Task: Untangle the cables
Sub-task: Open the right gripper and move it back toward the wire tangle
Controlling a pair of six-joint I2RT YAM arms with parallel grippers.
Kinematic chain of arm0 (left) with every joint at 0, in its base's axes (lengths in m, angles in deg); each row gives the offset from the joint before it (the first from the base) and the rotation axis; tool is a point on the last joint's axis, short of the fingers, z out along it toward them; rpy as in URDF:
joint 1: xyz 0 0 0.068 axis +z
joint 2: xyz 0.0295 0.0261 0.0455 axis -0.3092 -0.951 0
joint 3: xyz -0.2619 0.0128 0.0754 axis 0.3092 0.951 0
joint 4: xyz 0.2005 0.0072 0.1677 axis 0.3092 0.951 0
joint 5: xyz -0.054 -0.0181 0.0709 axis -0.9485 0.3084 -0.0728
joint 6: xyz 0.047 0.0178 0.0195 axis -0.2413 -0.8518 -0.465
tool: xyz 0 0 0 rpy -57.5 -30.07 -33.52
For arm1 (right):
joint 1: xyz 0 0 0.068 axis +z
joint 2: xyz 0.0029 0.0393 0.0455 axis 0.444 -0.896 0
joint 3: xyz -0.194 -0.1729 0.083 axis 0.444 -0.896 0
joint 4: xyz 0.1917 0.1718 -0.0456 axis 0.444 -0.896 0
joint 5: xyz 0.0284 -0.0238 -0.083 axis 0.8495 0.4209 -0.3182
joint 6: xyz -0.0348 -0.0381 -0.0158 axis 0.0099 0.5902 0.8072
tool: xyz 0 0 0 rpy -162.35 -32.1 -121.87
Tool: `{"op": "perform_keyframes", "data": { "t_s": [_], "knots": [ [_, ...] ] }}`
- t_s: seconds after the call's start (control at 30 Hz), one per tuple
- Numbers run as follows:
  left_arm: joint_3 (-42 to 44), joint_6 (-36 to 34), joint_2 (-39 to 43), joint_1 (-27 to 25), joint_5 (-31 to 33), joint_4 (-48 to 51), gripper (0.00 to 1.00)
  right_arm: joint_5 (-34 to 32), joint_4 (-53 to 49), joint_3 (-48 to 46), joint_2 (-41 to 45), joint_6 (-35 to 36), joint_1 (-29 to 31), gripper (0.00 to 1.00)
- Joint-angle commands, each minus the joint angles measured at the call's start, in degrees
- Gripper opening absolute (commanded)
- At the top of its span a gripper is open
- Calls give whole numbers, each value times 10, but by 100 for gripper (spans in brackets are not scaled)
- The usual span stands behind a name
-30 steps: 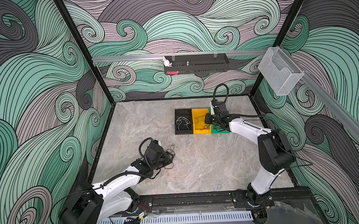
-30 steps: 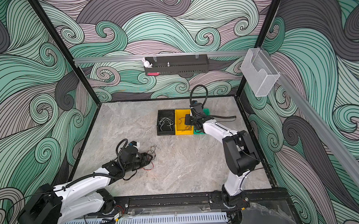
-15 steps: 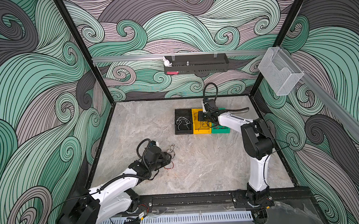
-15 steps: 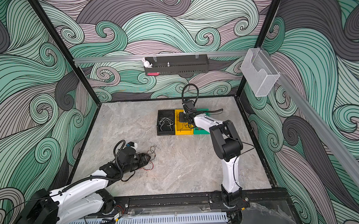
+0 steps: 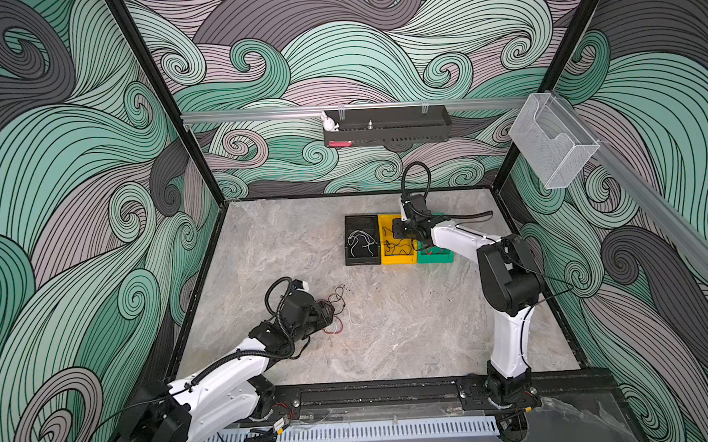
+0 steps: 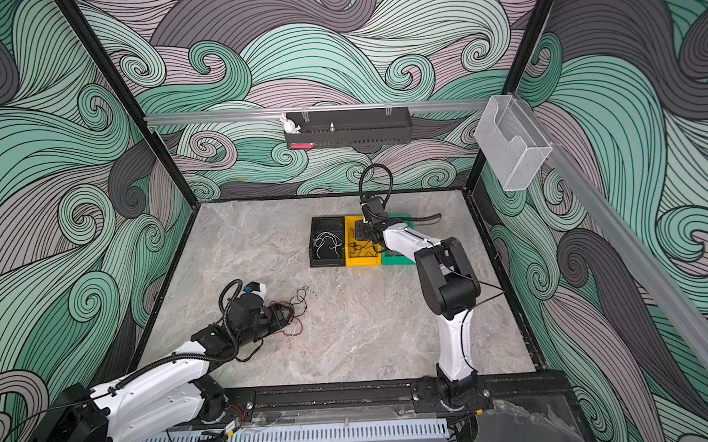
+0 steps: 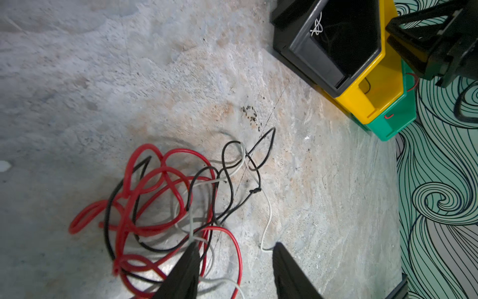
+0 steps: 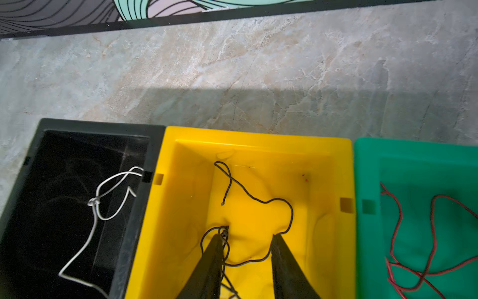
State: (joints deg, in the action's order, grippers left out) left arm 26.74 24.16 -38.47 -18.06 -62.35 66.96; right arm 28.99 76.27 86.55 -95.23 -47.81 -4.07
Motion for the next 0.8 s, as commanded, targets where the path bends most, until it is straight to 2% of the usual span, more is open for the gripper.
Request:
{"op": "perform_keyframes", "data": {
  "t_s": [0.0,0.27,0.47,0.63,0.77],
  "knots": [
    [0,3,17,5,16,23,49,4,-9,-16,52,11,2,34],
    [9,0,65,6,30,46,55,59,-34,-98,158,20,19,35],
    [8,-13,87,8,36,80,60,106,-30,-198,241,-1,54,38],
    [16,-17,84,9,36,82,63,153,0,-266,275,-41,113,40],
    [19,-21,76,9,32,78,63,176,24,-292,262,-63,175,41]
  ]
}}
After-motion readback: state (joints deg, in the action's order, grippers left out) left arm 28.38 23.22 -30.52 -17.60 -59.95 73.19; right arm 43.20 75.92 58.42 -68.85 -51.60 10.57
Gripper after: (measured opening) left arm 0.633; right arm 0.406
